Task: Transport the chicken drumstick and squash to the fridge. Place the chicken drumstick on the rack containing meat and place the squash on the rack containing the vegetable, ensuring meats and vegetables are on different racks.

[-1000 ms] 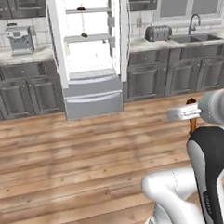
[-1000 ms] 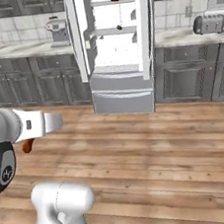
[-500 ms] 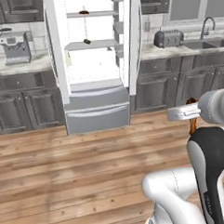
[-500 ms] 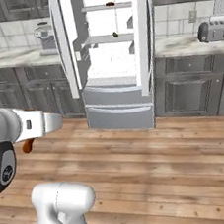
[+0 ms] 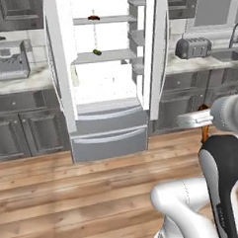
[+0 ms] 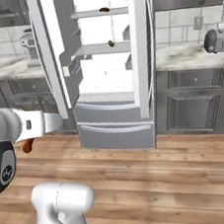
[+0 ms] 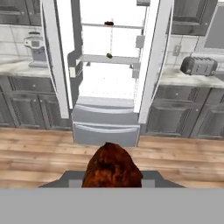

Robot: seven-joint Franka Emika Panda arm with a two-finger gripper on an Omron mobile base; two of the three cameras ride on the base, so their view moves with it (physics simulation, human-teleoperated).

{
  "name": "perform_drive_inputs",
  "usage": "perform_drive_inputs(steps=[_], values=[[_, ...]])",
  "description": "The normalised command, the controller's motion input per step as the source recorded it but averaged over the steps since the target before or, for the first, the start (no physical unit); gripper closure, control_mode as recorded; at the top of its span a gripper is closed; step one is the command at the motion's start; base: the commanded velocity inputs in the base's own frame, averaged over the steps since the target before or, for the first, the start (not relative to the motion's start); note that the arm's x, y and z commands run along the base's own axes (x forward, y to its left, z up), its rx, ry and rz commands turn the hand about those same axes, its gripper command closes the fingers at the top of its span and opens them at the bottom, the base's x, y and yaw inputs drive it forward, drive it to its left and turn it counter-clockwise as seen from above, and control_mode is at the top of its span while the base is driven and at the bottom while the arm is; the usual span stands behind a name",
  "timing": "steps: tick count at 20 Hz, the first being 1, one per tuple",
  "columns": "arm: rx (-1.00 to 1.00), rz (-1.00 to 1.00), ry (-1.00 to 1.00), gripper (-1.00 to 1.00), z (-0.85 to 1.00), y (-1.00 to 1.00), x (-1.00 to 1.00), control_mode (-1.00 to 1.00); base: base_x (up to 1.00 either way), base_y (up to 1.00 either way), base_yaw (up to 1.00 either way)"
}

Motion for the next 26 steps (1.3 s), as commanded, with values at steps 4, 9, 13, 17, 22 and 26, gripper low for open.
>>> perform_drive_inputs(steps=[4,9,13,17,22,26], values=[[0.00,0.00,0.00,1.00,0.00,0.00,0.00,1.00,1.00,0.00,0.00],[0.00,0.00,0.00,1.00,0.00,0.00,0.00,1.00,1.00,0.04,0.00],[0.00,0.00,0.00,1.00,0.00,0.00,0.00,1.00,1.00,0.30,-0.02],[0.00,0.00,0.00,1.00,0.00,0.00,0.00,1.00,1.00,0.44,-0.04],[0.00,0.00,0.00,1.00,0.00,0.00,0.00,1.00,1.00,0.28,-0.02],[0.00,0.00,0.00,1.00,0.00,0.00,0.00,1.00,1.00,0.00,0.00]])
